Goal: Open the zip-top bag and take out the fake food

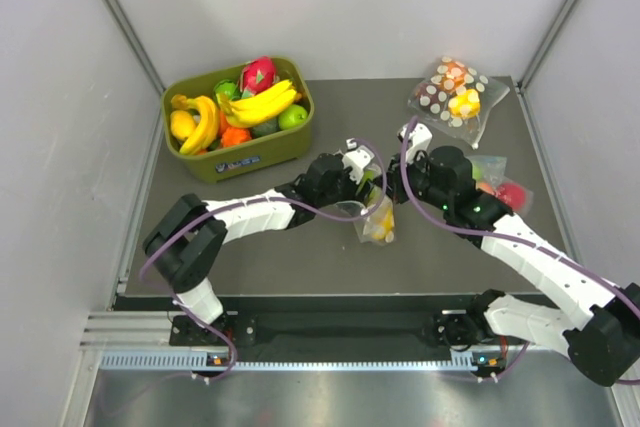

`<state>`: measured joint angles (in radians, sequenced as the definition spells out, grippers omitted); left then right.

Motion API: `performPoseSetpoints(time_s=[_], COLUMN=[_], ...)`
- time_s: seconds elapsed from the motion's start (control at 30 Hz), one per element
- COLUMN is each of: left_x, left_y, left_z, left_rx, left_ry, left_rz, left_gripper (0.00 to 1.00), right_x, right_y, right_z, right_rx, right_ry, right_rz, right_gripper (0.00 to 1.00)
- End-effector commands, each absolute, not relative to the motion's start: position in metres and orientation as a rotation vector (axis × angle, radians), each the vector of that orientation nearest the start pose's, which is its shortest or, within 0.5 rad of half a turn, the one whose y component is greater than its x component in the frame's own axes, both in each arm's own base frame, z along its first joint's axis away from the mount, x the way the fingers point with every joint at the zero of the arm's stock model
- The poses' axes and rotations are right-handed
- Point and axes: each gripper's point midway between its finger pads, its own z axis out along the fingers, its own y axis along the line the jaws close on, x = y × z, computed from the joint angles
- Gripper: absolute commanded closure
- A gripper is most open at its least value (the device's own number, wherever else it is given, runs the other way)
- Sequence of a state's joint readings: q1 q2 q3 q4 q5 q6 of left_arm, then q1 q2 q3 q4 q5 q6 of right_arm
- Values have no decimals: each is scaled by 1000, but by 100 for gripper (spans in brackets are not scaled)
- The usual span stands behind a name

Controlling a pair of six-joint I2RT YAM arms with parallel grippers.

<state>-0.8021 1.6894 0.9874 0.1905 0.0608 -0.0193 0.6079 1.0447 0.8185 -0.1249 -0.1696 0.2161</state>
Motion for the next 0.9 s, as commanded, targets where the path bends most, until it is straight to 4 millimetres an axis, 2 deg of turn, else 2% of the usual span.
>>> performPoseSetpoints(time_s=[0.0,0.07,0.1,0.2,0.27,0.33,0.43,0.5,0.53,0.67,0.83,0.87], left_x=[347,347,346,345,345,345,342,342,341,342,346,346], left_y=[-353,-355,-355,-354,-354,-354,-359,-361,-362,-368,-372,-373], left_z=[128,125,122,120,121,120,118,117,116,110,98,97], left_rx=[754,762,766,791,799,804,838,853,860,878,898,898], left_ry=[1845,1848,1852,1831,1825,1822,1810,1801,1798,1800,1811,1813], left_rz=[-506,-512,-513,-504,-503,-499,-524,-532,-540,-553,-551,-549], left_gripper=[25,25,25,24,24,24,22,22,21,21,20,20], right_x=[268,280,287,307,322,330,345,350,355,364,369,369], right_y=[240,227,219,198,180,176,168,170,171,171,181,183], right_z=[245,237,235,223,219,215,194,173,174,153,144,136], right_rx=[-492,-423,-380,-257,-150,-122,-87,-68,-59,-29,-56,-60], right_ry=[1854,1885,1892,1924,1925,1905,1947,1991,1966,1999,2017,2038], right_rz=[742,648,595,542,563,602,588,619,641,699,766,774], right_gripper=[89,67,47,34,32,31,31,32,32,32,32,32])
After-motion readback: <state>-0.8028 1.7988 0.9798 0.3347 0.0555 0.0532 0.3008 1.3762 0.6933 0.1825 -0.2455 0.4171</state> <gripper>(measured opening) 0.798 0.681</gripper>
